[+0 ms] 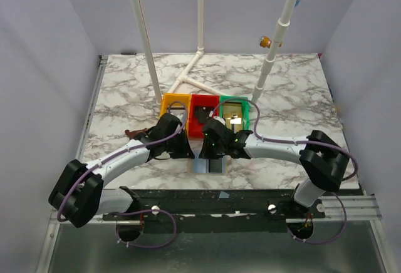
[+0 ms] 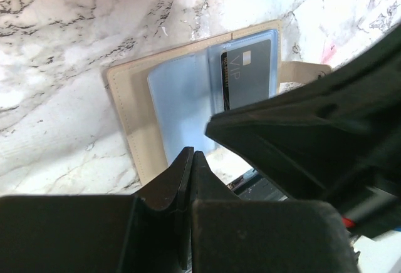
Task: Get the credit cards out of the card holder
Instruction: Remove the credit card from the card holder.
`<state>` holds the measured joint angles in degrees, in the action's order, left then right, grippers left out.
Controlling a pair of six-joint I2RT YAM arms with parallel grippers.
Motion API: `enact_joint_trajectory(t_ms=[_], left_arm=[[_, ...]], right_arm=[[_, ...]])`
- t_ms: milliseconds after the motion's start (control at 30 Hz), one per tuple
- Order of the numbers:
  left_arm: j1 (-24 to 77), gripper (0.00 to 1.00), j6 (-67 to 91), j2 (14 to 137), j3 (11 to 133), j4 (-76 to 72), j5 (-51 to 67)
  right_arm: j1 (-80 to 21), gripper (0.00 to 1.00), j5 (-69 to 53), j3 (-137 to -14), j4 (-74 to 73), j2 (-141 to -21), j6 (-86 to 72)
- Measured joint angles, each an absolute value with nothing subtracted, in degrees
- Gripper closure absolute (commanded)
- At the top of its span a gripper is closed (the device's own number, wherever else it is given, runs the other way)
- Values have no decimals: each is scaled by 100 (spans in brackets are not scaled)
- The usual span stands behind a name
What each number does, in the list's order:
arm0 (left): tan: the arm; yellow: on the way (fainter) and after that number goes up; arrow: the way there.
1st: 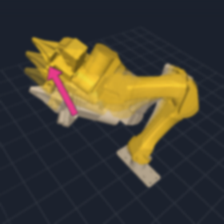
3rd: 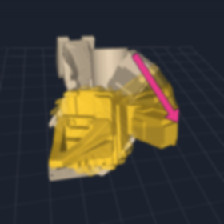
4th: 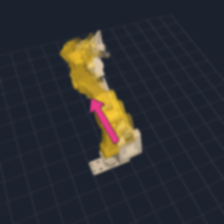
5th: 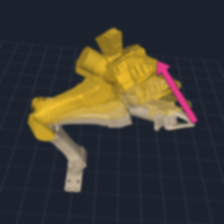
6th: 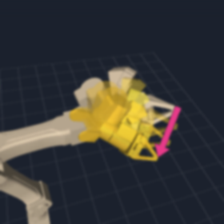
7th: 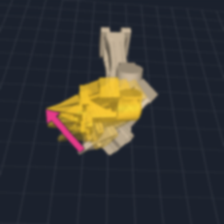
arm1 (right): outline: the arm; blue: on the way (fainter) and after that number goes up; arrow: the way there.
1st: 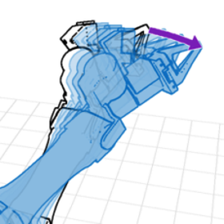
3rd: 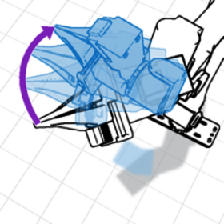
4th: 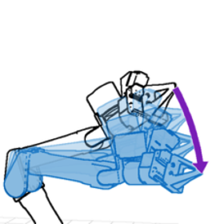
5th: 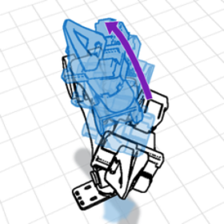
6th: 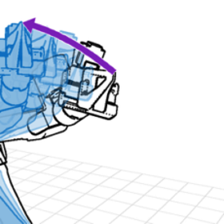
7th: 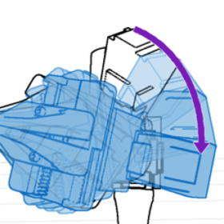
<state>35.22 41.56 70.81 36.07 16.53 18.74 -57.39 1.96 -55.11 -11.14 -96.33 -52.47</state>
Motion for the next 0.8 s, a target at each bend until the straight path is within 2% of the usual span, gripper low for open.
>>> enact_joint_trajectory(t_ms=[333,800], left_arm=[[3848,100,4252,7634,4051,1422,2078],[3959,100,4445,8538,4171,860,2473]], right_arm=[[-5739,99,869,-5304,-1658,-8643,-5376],[-5739,99,1306,-4748,-2276,-8569,-5568]])
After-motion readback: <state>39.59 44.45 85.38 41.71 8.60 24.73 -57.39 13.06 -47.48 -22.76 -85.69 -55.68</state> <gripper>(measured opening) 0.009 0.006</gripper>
